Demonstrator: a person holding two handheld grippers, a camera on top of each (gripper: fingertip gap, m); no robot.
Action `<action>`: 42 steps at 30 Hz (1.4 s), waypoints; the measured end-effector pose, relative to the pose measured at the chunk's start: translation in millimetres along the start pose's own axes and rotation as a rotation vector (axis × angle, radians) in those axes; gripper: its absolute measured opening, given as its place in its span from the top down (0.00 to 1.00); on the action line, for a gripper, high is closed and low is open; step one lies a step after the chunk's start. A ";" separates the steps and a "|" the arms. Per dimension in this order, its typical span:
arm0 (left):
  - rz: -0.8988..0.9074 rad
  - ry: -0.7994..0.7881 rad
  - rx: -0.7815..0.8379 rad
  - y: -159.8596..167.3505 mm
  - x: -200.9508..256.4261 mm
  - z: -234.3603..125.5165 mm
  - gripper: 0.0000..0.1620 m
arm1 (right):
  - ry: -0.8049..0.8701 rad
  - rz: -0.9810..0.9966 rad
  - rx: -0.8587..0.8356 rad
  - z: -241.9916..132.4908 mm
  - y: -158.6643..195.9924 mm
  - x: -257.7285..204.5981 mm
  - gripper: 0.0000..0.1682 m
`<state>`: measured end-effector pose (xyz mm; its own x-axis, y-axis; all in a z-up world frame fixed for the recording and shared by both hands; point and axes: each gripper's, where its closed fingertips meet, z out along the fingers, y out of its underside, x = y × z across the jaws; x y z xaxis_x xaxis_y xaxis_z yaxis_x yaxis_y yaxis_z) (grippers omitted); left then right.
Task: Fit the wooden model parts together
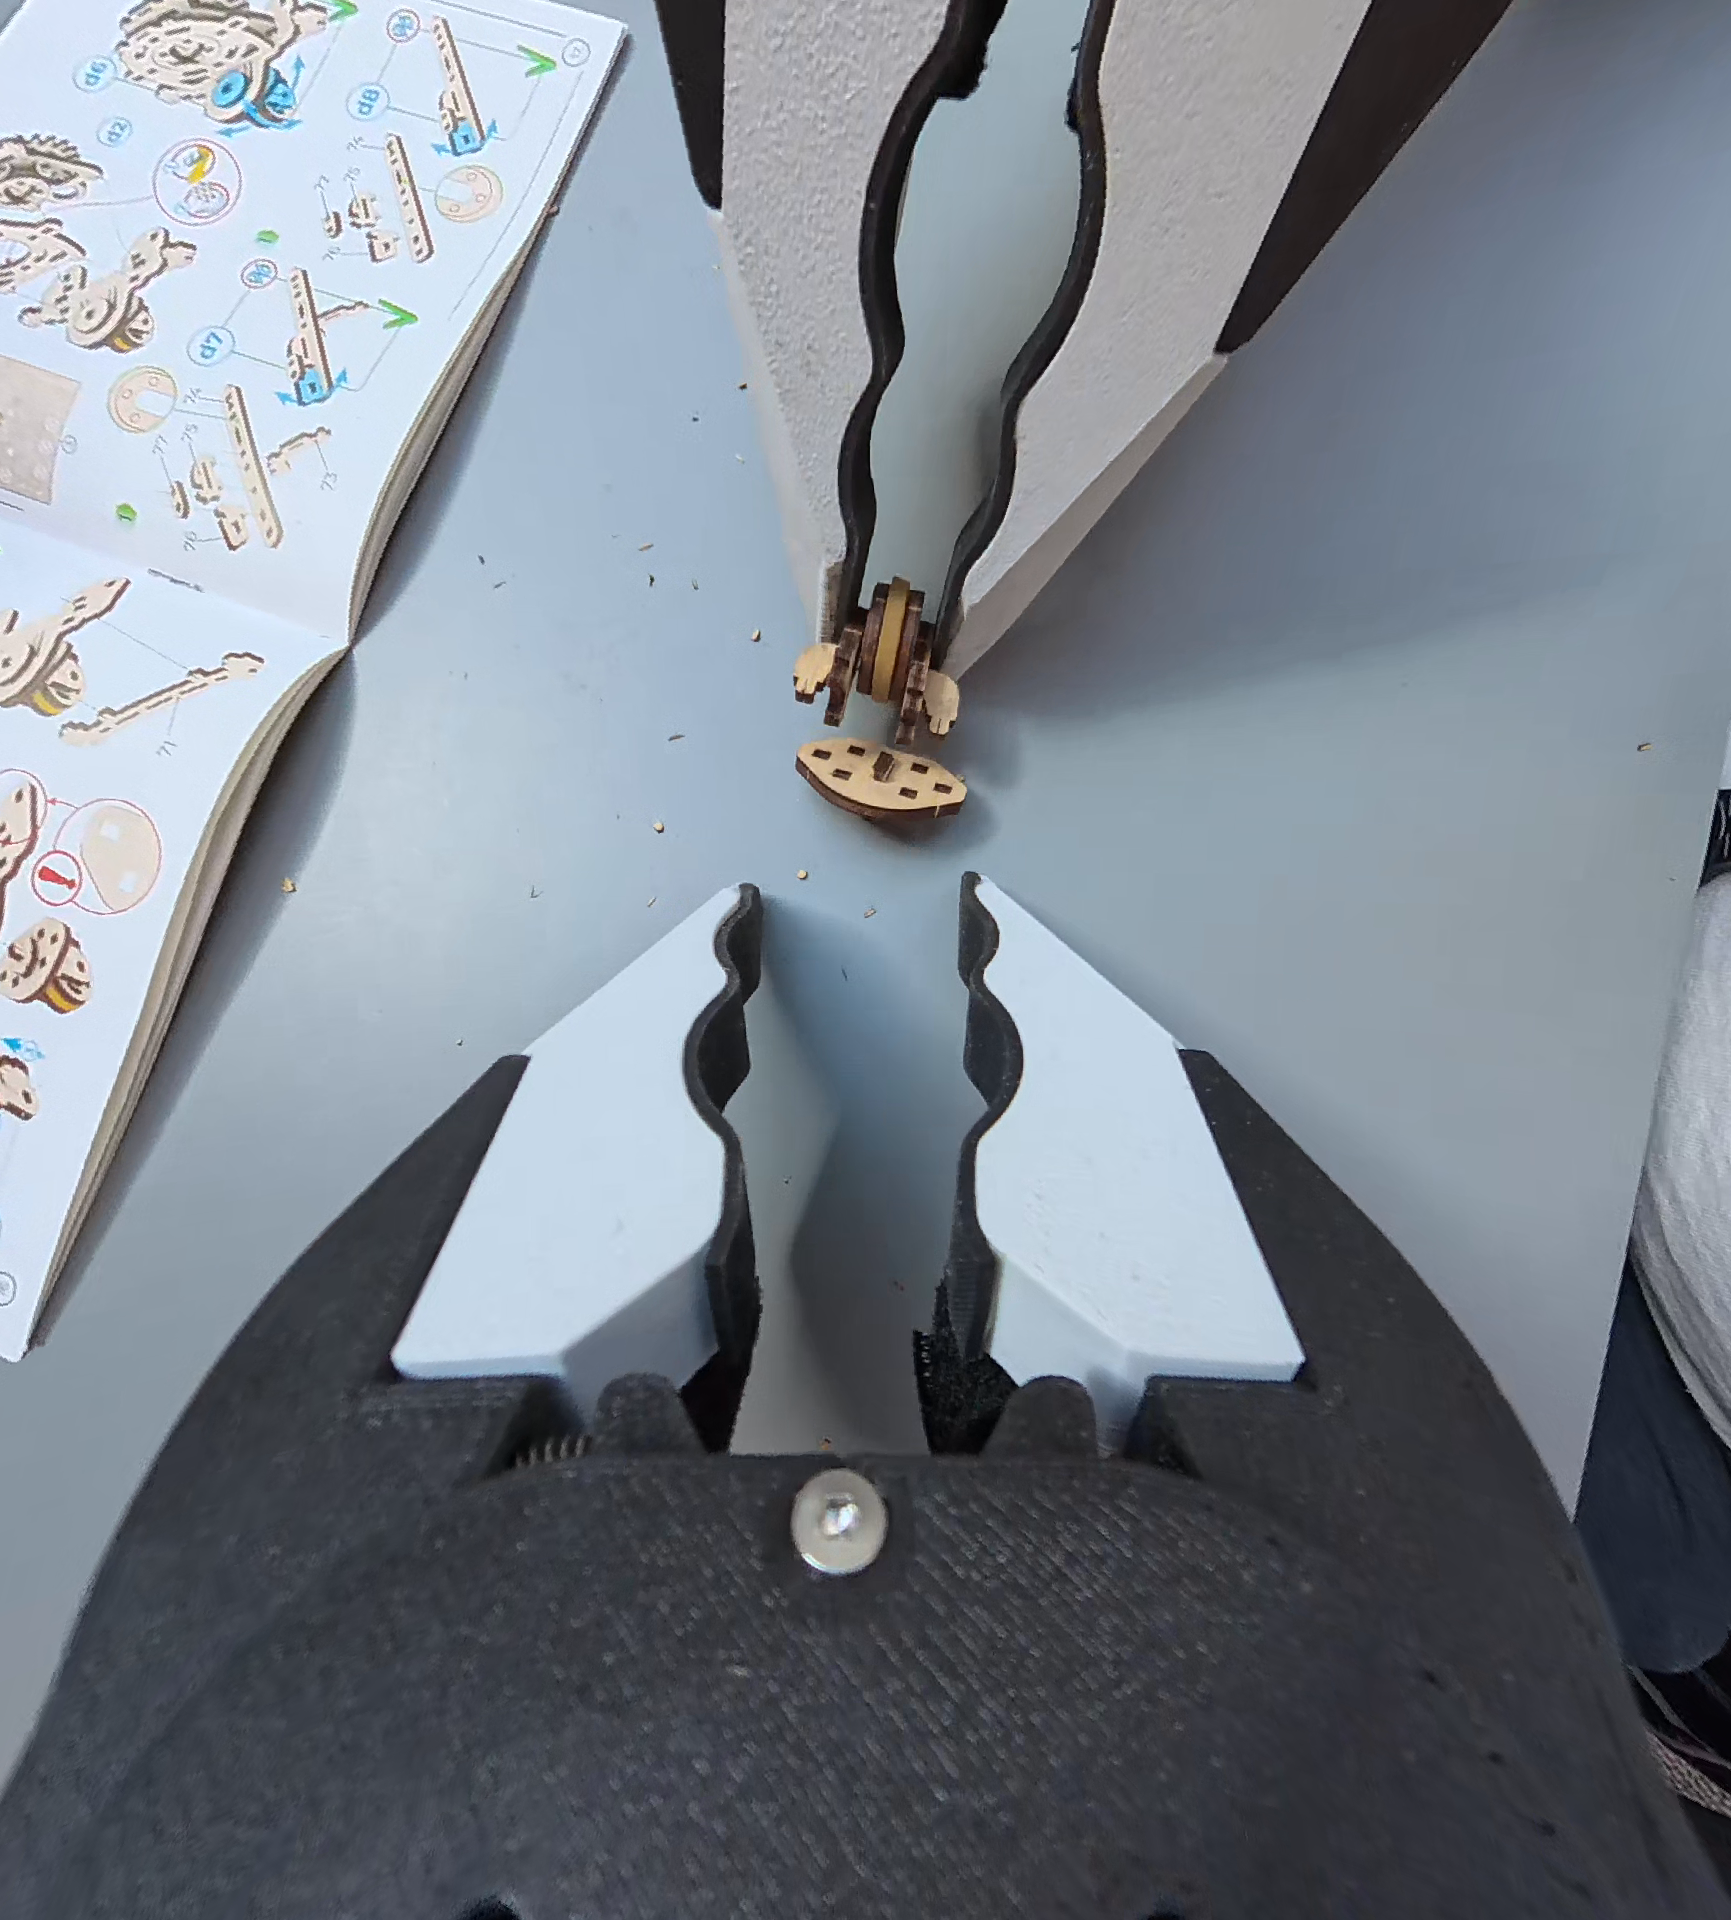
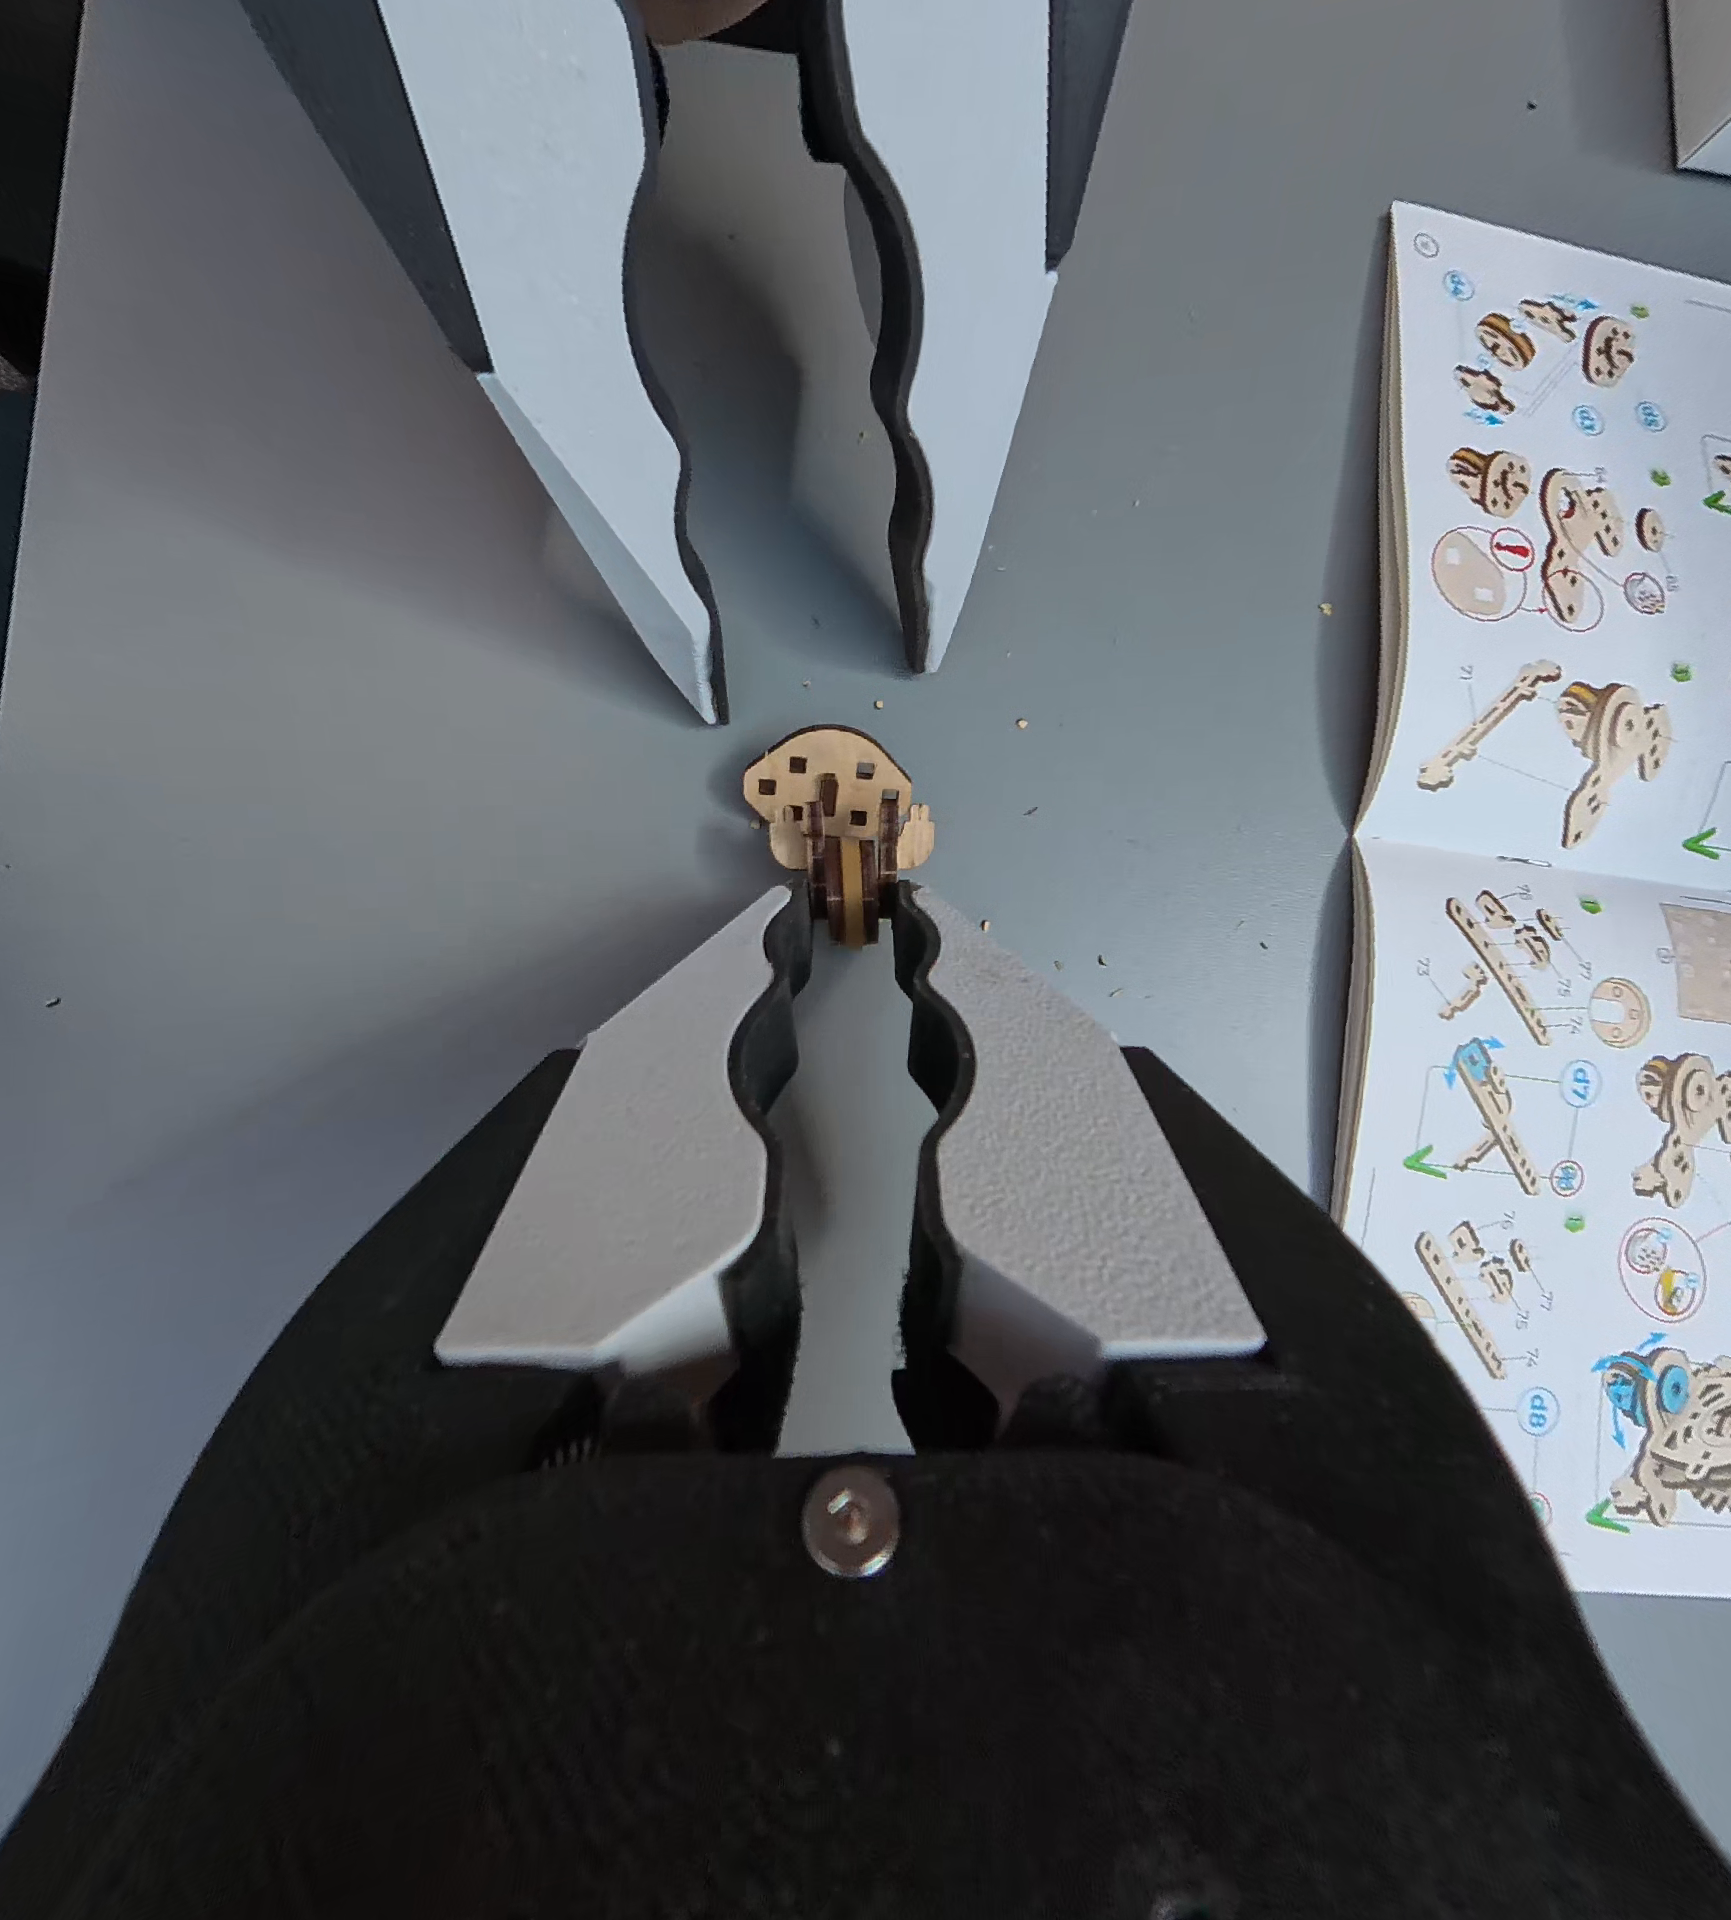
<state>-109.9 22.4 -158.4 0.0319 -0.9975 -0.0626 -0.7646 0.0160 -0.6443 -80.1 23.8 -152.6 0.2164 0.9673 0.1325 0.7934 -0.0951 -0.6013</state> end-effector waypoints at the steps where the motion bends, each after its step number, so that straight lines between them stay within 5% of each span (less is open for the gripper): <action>1: 0.003 0.005 0.003 -0.7 0.3 0.6 0.79 | -0.010 -0.008 -0.019 -0.9 0.9 -0.7 0.91; 42: 0.263 -0.020 0.135 -20.1 -0.6 14.1 0.93 | -0.164 0.037 -0.246 3.3 8.7 2.5 0.91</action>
<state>-85.5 23.6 -156.1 -0.1419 -0.9565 -0.2548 -0.6556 0.2837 -0.6998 -74.5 26.2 -160.1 0.1685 0.9853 -0.0269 0.9052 -0.1655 -0.3914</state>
